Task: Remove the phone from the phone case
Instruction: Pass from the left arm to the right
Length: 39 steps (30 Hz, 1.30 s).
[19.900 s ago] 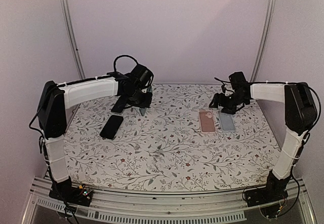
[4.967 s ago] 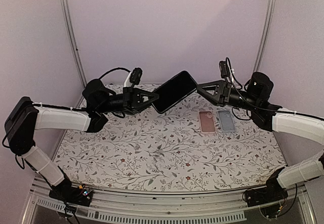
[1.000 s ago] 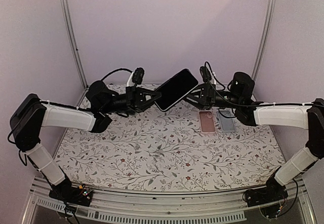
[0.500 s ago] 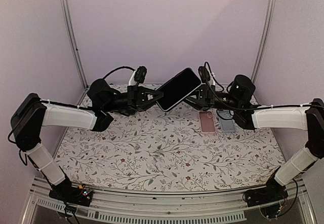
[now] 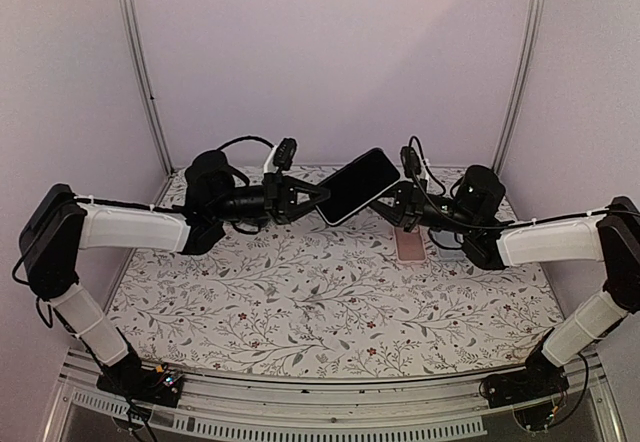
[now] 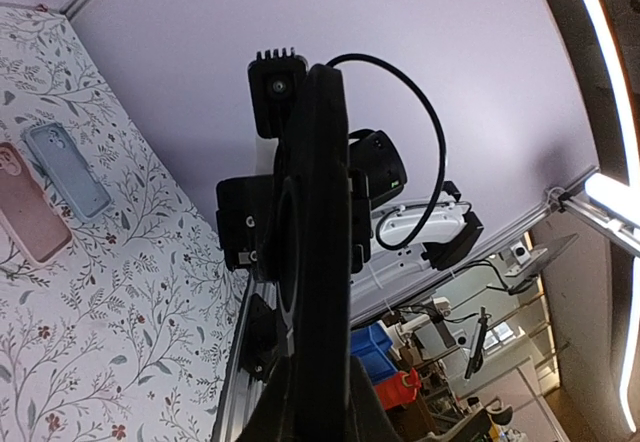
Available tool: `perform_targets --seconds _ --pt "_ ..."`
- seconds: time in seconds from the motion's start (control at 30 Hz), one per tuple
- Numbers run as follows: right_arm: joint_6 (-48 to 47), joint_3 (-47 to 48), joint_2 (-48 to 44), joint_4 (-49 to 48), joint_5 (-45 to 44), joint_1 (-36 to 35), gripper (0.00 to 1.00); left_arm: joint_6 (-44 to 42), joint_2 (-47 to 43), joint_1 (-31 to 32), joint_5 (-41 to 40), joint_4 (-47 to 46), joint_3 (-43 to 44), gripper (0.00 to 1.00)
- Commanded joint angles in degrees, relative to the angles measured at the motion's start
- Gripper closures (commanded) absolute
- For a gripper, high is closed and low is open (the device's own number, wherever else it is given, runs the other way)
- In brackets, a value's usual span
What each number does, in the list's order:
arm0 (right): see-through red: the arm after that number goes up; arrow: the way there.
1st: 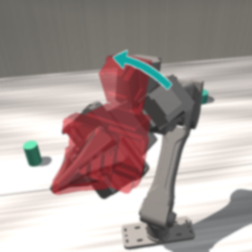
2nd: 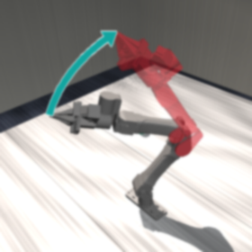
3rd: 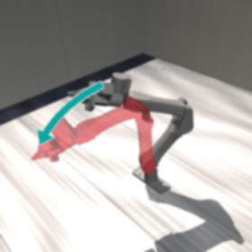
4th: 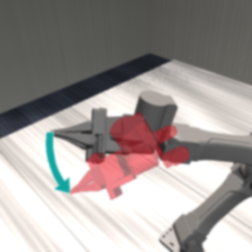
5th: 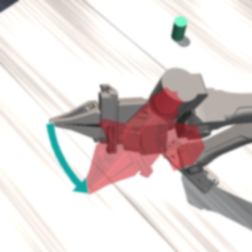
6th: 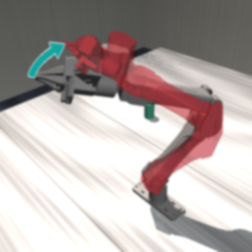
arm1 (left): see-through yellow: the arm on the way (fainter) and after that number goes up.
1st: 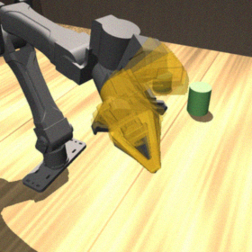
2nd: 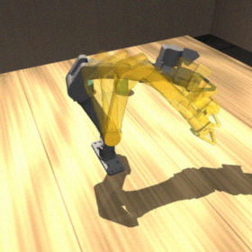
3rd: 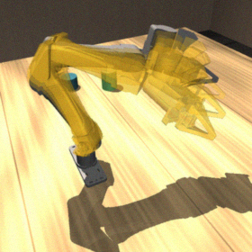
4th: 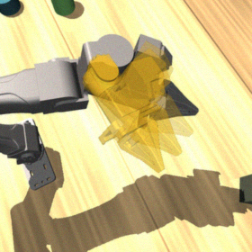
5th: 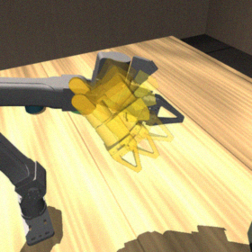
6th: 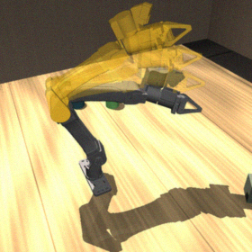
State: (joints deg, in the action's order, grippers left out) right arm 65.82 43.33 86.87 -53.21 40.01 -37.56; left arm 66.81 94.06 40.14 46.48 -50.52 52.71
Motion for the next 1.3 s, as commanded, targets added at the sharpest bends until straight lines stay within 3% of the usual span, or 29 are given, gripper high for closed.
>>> perform_targets --seconds 0.0,0.2,0.53,0.7,0.87,1.27 --pt "0.63 0.07 0.03 -5.59 -3.31 -1.31 1.0 -7.86 -2.17 2.14 -3.37 15.51 2.36 0.89" --pt "1.75 -1.57 0.66 -5.07 -4.3 -1.38 1.0 -15.14 -3.39 1.98 -7.34 27.89 5.27 0.71" --pt "1.91 -3.5 0.12 -1.55 -5.69 -1.36 1.0 -21.49 -4.96 1.87 -11.07 36.55 7.32 0.42" --pt "2.87 -3.53 0.91 0.24 -5.73 -1.37 1.0 -24.92 -6.17 1.79 -13.43 40.92 8.48 0.32" --pt "3.68 -3.31 1.69 2.75 -6.62 -1.41 1.0 -28.72 -7.14 1.87 -16.09 45.94 9.9 0.28" --pt "3.07 -0.54 1.78 11.42 -7.77 -1.39 1.0 -40.63 -6.84 6.45 -33.06 64.25 18.74 0.19"
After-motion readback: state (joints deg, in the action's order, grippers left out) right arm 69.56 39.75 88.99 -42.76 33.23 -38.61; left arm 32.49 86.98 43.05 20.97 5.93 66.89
